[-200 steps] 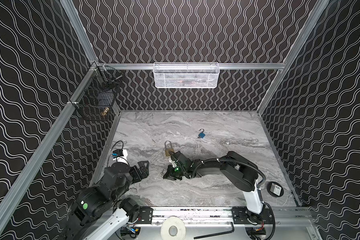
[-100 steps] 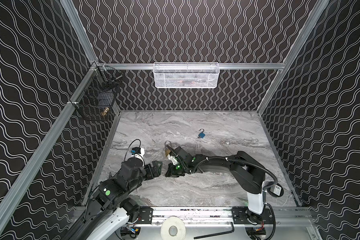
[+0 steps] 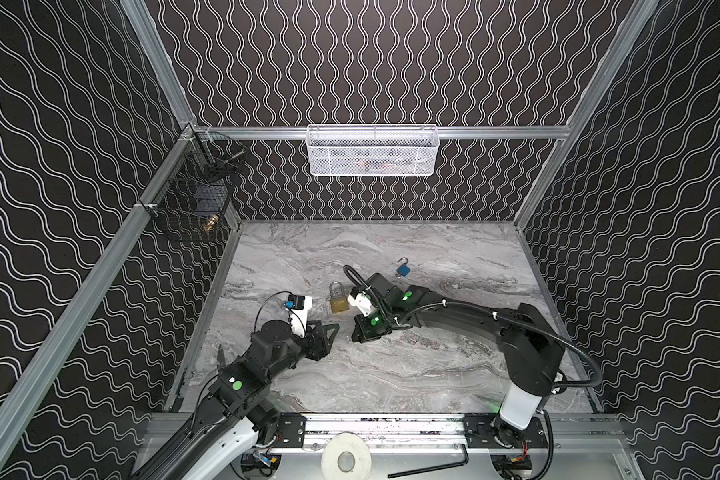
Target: Unlock with the key
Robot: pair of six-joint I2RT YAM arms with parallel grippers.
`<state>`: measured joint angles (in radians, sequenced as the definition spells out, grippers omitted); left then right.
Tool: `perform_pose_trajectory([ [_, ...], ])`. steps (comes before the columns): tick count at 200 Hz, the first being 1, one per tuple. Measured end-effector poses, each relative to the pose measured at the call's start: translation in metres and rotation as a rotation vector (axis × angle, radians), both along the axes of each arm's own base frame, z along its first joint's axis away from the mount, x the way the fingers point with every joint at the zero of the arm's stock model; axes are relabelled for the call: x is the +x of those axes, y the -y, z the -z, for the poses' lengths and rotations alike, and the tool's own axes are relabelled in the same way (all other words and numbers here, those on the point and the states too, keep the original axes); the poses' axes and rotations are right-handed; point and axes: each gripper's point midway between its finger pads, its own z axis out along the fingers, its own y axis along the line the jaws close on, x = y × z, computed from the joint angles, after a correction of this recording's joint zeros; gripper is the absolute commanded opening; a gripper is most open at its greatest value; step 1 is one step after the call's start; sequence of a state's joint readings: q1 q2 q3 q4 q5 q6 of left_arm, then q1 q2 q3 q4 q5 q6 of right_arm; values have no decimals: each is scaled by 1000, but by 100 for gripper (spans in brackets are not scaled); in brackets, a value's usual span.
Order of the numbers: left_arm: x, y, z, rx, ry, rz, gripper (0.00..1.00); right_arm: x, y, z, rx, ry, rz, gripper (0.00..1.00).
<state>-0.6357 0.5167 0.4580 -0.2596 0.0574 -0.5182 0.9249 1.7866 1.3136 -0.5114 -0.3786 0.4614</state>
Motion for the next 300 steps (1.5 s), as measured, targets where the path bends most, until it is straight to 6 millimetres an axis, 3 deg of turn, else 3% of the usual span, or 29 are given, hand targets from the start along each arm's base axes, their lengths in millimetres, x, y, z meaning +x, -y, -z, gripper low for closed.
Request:
perform_pose_trajectory([
  [57, 12, 17, -10, -16, 220, 72, 57, 15, 22, -25, -22, 45, 10, 0],
  [126, 3, 41, 6, 31, 403, 179, 54, 27, 23, -60, 10, 113, 2, 0],
  [163, 1, 47, -5, 42, 504, 199, 54, 29, 24, -81, 40, 155, 4, 0],
  [225, 7, 51, -3, 119, 579, 205, 46, 27, 25, -93, 65, 173, 3, 0],
  [300, 20, 59, 15, 176, 567, 200, 43, 21, 24, -105, 102, 169, -11, 0],
])
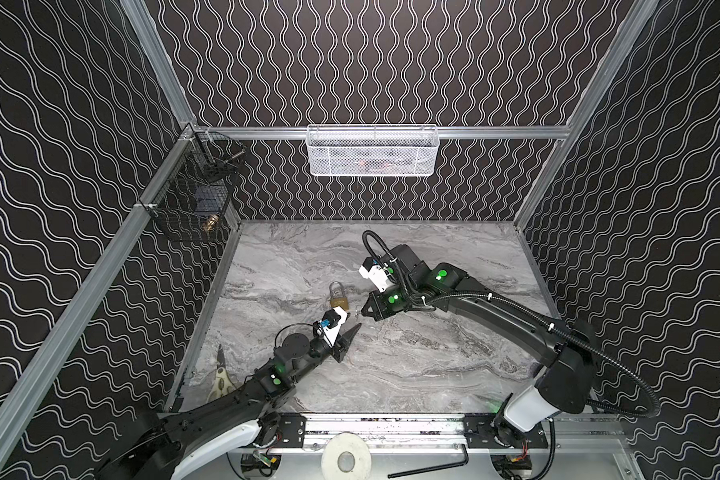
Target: Unlock with the key
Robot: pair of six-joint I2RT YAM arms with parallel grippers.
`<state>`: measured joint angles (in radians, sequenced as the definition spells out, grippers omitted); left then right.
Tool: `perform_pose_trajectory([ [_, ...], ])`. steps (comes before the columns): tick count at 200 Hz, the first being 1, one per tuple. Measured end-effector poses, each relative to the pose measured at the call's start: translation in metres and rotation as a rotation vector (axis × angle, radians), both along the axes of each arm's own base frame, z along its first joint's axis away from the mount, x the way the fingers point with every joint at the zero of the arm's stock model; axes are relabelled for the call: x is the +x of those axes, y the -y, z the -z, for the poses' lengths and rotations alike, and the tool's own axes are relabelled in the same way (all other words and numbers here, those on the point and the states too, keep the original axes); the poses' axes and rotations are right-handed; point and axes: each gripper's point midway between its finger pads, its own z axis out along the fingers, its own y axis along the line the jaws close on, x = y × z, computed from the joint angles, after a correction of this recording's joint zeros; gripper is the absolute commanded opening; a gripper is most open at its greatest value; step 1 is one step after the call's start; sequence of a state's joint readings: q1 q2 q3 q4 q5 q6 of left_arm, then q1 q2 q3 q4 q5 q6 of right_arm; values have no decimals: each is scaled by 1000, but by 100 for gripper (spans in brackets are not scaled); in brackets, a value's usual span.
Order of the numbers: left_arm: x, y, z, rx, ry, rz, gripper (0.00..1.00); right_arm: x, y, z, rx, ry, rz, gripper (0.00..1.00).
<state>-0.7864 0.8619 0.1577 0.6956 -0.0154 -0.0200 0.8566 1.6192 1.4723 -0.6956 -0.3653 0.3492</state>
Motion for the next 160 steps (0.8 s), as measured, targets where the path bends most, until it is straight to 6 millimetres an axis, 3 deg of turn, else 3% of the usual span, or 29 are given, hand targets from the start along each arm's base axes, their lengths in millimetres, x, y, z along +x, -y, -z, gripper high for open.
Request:
perform_pose_trajectory([
  [35, 6, 4, -6, -14, 26, -7, 40, -2, -1, -3, 14, -5, -6, 0],
  [77, 9, 7, -8, -18, 46, -9, 24, -5, -1, -4, 20, -8, -8, 0],
  [109, 9, 7, -12, -27, 59, -9, 22, -6, -1, -7, 24, -4, -8, 0],
  [160, 8, 6, -14, -11, 83, -3, 7, -6, -1, -8, 27, -3, -8, 0],
])
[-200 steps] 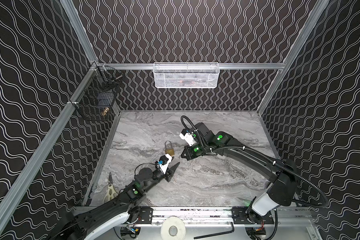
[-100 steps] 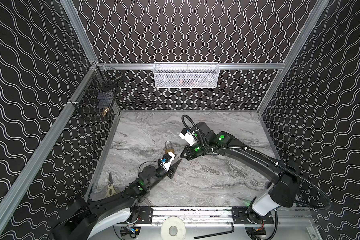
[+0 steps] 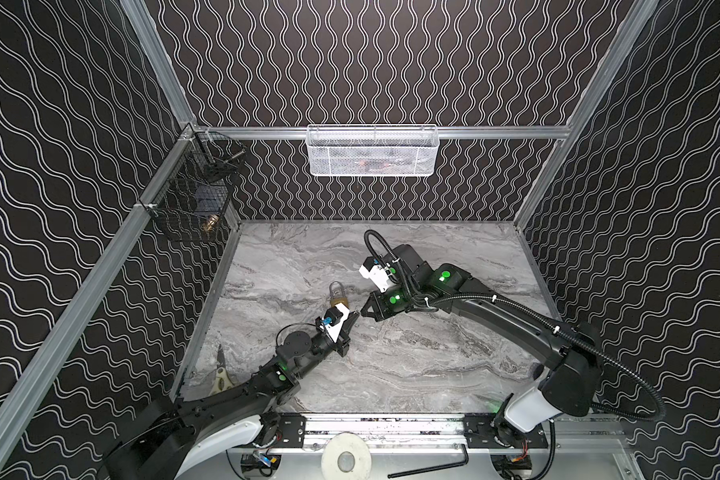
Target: Unlock with the key
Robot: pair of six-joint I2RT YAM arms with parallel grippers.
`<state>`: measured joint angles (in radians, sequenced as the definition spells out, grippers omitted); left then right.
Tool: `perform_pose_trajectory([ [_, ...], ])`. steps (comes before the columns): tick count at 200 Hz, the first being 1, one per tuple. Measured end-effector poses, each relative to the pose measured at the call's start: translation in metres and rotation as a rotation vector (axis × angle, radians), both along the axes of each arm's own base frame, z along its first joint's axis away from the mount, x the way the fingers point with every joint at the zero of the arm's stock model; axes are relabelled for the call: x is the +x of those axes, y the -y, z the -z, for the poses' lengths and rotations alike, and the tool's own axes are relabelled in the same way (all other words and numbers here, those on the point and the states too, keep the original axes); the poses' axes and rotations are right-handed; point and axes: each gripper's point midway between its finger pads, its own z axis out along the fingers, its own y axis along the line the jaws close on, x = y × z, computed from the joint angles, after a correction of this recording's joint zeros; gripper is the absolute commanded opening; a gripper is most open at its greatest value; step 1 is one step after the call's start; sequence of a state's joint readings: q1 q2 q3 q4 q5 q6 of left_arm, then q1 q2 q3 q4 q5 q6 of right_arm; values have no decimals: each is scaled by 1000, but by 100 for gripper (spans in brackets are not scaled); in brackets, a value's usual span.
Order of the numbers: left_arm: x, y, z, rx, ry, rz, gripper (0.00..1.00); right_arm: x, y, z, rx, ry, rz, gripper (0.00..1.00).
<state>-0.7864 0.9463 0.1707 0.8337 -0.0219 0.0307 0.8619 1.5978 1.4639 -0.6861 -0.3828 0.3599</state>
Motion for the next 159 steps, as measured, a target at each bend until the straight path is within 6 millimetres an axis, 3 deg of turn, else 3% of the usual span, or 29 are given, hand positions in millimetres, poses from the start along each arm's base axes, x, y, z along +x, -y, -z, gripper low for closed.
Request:
perform_pose_trajectory([
  [39, -1, 1, -1, 23, 16, 10, 5, -1, 1, -5, 11, 0, 4, 0],
  [55, -2, 3, 0, 29, 15, 19, 17, -1, 1, -5, 12, -2, 5, 0],
  [72, -1, 5, 2, 38, 5, 24, 21, -1, 0, -6, 15, 0, 5, 0],
  [120, -1, 6, 7, 52, -9, 28, 18, -2, -1, -13, 30, 3, 3, 0],
  [159, -2, 4, -1, 36, 10, 24, 12, -2, -1, -13, 32, 4, 2, 0],
])
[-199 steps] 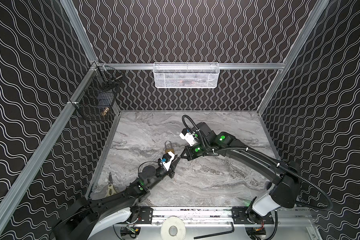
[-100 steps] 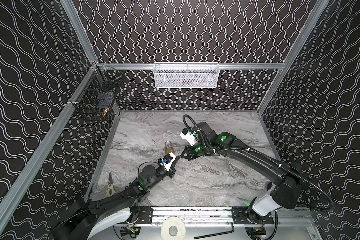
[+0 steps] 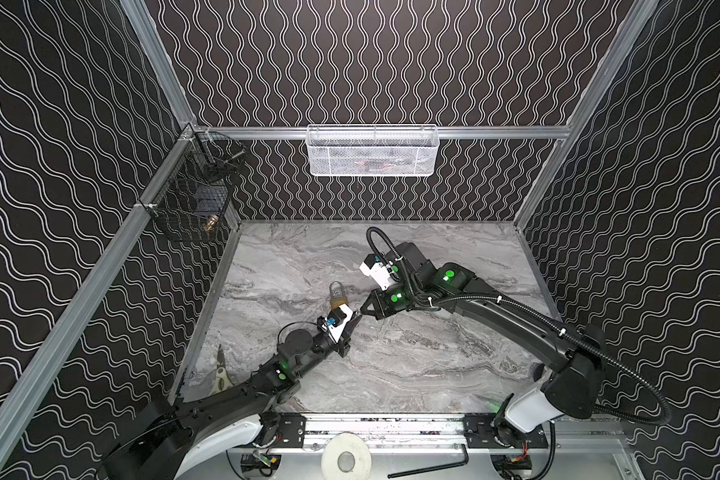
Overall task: Unlock with the key
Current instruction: 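Open the right gripper and draw it back while the left gripper lifts the key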
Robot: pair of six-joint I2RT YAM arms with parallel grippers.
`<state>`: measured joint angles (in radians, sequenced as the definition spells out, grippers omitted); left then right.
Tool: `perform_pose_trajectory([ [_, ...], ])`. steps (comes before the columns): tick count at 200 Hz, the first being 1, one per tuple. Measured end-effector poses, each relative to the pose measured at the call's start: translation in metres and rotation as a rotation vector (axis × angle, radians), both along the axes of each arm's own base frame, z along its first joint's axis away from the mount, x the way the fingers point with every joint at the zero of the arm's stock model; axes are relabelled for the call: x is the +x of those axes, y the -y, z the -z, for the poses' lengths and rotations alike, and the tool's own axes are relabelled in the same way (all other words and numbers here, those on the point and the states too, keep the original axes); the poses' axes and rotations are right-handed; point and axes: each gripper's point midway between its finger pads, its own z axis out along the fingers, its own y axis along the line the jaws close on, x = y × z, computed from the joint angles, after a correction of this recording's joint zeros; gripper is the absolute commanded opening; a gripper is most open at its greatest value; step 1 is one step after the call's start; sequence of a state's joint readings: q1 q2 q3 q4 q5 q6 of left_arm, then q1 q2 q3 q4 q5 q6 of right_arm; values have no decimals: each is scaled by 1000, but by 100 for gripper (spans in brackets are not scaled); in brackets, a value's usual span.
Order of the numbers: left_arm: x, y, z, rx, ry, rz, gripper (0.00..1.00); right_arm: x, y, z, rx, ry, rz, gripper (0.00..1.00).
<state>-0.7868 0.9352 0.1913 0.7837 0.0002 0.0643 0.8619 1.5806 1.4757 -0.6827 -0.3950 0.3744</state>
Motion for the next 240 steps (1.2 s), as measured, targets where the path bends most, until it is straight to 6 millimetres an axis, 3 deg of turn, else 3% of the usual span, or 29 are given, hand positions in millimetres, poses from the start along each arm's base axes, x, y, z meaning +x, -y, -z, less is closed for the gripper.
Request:
perform_pose_trajectory([
  [41, -2, -2, -7, 3, 34, 1, 4, -2, 1, 5, -6, -9, -3, 0],
  [97, -13, -5, -2, 118, 163, 22, 2, -10, 11, 5, 11, -13, 2, 0],
  [118, -13, -3, -7, 180, 230, 31, 1, -13, 16, 4, 24, -3, 6, 14],
  [128, -10, -3, -10, 215, 262, 20, 0, -16, 20, 3, 31, -5, 17, 27],
  [155, -9, -3, -17, 343, 370, 19, 0, -24, 37, 7, 34, -1, 41, 42],
  [169, -8, -2, -31, 413, 439, 23, 0, -26, 48, 9, 43, -1, 69, 51],
  [191, -8, -2, -60, 529, 555, 32, 0, -21, 72, 8, 69, 20, 144, 60],
  [212, -14, -1, -77, 652, 652, 83, 0, -14, 90, 1, 127, 48, 215, 64],
  [240, -16, -4, -92, 864, 767, 130, 0, -3, 106, -19, 226, 104, 283, 77],
])
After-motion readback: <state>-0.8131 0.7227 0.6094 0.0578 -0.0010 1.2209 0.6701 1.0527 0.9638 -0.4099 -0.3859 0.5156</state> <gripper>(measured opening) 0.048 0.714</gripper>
